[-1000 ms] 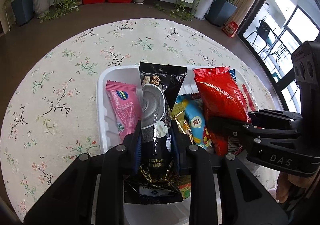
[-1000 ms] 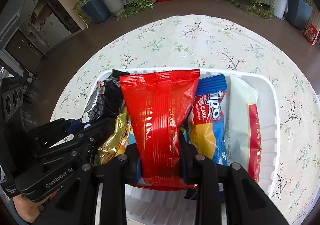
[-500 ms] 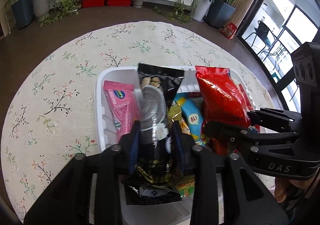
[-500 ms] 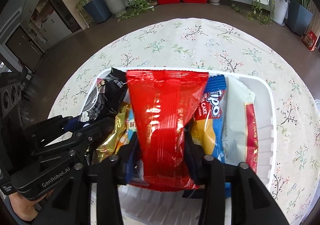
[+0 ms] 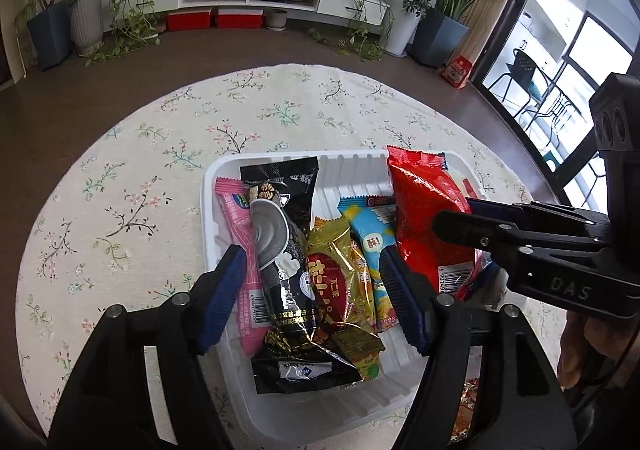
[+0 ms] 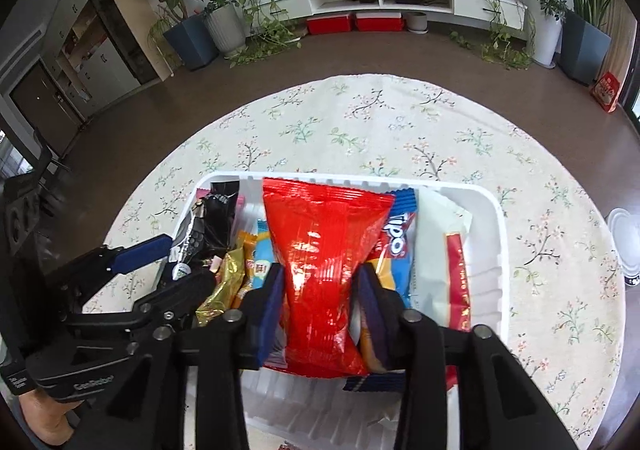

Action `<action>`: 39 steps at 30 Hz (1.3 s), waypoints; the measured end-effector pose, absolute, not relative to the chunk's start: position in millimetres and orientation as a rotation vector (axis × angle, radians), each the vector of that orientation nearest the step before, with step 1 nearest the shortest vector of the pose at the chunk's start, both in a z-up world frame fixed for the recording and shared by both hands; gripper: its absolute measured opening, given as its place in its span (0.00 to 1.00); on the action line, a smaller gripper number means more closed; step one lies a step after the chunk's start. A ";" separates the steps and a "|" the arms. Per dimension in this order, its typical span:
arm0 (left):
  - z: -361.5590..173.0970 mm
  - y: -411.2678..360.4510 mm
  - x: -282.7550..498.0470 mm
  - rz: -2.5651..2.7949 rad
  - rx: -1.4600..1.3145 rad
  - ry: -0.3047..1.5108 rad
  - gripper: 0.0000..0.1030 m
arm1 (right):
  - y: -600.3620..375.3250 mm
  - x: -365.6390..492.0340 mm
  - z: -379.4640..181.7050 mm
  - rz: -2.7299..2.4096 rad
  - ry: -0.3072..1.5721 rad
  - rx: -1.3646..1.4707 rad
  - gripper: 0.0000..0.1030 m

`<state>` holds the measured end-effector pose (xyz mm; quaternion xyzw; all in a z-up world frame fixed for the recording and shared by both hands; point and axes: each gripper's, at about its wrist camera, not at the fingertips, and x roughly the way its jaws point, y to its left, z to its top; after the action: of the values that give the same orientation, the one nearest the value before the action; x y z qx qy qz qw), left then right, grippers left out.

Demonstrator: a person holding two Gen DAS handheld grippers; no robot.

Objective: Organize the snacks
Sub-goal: 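Lower both held packets into the tray and open both tools, then withdraw both open tools from the tray toward the remaining green and pink packets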

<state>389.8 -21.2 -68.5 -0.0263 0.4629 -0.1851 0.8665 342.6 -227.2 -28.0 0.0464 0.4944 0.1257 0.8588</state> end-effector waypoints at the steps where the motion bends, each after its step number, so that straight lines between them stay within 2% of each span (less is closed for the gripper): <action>1: -67.0 -21.7 388.6 -0.388 -0.052 0.965 0.65 | -226.9 342.6 -28.0 0.259 1.038 0.089 0.35; 5: -63.1 -20.1 383.6 -0.378 -0.049 0.945 0.65 | -229.3 345.2 -29.7 0.248 1.041 0.094 0.32; 14: -63.3 -17.8 377.9 -0.380 -0.061 0.936 0.65 | -231.0 343.4 -33.9 0.255 1.043 0.099 0.32; 18: -61.3 -15.0 372.4 -0.376 -0.064 0.925 0.75 | -234.6 343.9 -36.5 0.262 1.054 0.121 0.35; 22: -56.0 -11.4 362.4 -0.372 -0.067 0.910 0.77 | -234.0 339.4 -32.9 0.274 1.042 0.115 0.44; 27: -44.4 -7.3 336.9 -0.367 -0.054 0.873 0.98 | -241.8 326.1 -17.7 0.315 1.001 0.146 0.62; 30: -37.6 -5.1 314.0 -0.365 -0.044 0.856 0.99 | -255.4 310.0 -4.0 0.330 0.965 0.189 0.71; 39: -33.9 -26.4 237.4 -0.402 0.026 0.823 1.00 | -303.5 232.2 10.6 0.338 0.899 0.289 0.76</action>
<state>237.4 -26.4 -33.9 0.0126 0.3971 -0.1942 0.8969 232.2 -303.5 10.6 0.1384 0.4308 0.1618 0.8770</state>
